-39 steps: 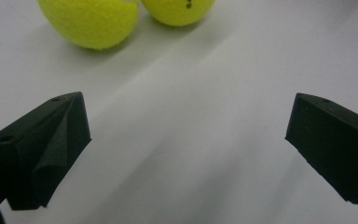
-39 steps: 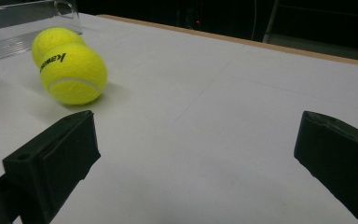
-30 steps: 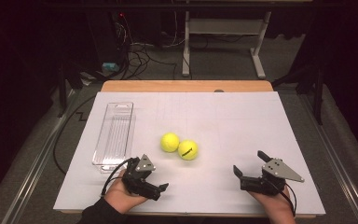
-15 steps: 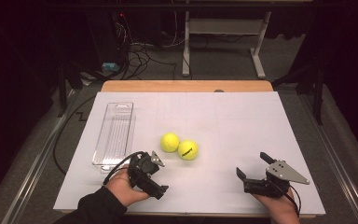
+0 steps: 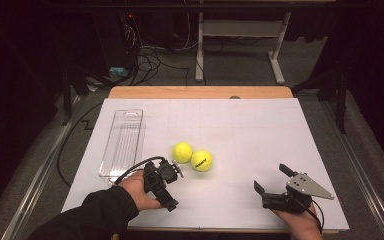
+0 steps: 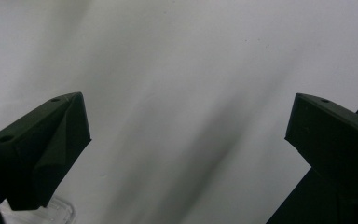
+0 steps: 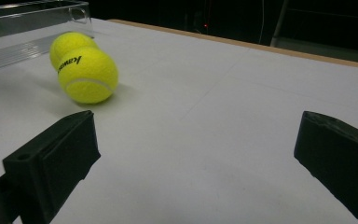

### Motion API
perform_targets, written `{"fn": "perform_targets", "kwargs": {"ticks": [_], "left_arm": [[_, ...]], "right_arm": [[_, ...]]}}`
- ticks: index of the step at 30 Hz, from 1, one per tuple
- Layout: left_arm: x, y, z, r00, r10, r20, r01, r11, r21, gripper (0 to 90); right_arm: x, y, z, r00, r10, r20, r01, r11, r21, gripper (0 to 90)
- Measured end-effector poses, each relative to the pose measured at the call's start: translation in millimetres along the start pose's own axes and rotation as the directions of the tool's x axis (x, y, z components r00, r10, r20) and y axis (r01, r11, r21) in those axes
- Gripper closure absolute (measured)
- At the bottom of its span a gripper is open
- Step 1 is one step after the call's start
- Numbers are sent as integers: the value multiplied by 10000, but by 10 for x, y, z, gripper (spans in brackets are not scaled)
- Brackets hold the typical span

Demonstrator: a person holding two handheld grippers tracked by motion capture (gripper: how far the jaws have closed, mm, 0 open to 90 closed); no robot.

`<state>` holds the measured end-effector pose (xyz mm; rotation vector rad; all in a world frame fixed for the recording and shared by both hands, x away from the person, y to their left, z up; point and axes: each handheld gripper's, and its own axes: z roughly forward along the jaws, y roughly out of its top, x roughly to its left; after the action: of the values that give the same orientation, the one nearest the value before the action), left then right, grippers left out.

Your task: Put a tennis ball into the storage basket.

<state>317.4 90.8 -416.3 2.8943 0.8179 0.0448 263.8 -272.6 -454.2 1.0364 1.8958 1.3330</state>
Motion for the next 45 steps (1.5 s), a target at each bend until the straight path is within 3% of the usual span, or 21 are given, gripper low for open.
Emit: {"fn": "perform_targets", "kwargs": {"ticks": [3, 8, 13, 21, 25, 36, 45], "left_arm": [[39, 47, -40, 10000, -28, 0, 28, 9999, 150, 7], [155, 144, -171, 9994, -295, 165, 295, 9996, -6, 7], [361, 284, -305, 9970, -723, 270, 724, 9974, -13, 7], [600, 496, -382, 9941, -1038, 311, 1036, 9946, 63, 16], [742, 634, -344, 9905, -1305, 425, 1299, 9914, 156, 26], [942, 868, -195, 9827, -1820, 333, 1821, 9833, 7, 95], [951, 962, -16, 9845, -1619, 667, 1602, 9866, 298, 189]], "right_arm": [[5, -1, -1, 10000, -5, -36, 5, 10000, 5, 0], [7, 0, 0, 10000, -2, -44, 2, 10000, 3, 0], [10, 2, -2, 10000, 30, -67, -30, 10000, -28, 0], [8, 2, -3, 9999, 54, -94, -54, 10000, -38, 0], [6, 4, -4, 9999, 52, -104, -53, 10000, -56, 0], [3, -5, 1, 9999, 81, -114, -82, 10000, -43, 0], [7, -6, -4, 9999, 99, -125, -99, 9999, -43, 0]]}}
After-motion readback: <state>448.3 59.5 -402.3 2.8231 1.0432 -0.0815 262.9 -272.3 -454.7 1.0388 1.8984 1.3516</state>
